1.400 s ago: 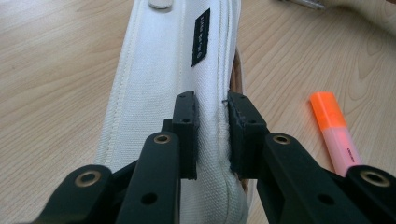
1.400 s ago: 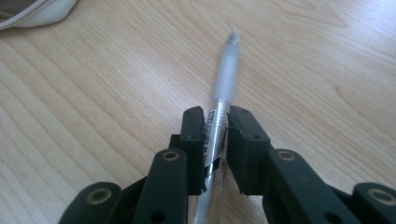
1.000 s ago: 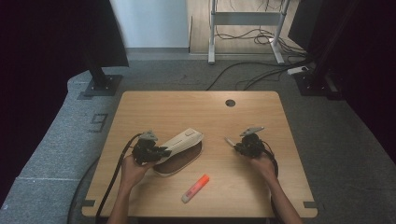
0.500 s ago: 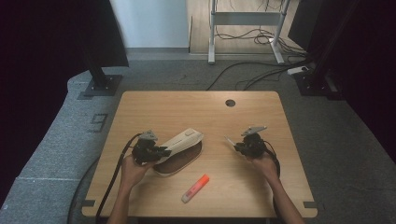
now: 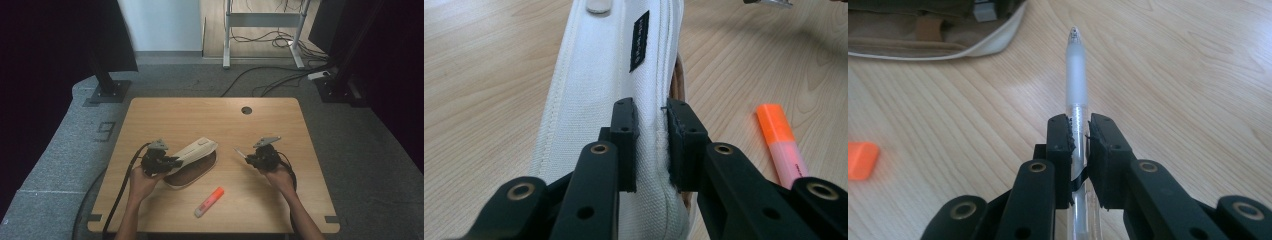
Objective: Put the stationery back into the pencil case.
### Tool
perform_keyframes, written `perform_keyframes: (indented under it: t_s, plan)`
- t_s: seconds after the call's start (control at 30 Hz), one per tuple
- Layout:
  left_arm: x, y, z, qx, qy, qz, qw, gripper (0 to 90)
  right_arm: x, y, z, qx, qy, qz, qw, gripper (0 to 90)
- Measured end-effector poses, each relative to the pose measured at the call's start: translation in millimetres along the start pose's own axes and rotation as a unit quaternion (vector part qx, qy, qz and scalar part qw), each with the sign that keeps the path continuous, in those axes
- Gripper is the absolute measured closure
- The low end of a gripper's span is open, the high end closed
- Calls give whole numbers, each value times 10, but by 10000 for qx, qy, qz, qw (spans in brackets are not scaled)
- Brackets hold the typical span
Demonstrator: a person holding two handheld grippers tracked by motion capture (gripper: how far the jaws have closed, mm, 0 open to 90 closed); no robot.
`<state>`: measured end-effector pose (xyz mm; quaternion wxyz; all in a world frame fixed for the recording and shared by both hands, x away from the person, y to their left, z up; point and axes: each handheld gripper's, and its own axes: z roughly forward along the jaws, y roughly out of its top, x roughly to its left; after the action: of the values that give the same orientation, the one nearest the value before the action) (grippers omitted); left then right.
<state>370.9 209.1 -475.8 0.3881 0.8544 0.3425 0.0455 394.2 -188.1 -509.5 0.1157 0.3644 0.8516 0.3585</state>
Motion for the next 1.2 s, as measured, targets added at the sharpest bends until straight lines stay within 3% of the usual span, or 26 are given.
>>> perform_keyframes:
  t_s: [1.2]
  plan:
    - [-2,5,-12,-42,-1,-6,10000,758,470,280,355,147,559,-478,9972,780]
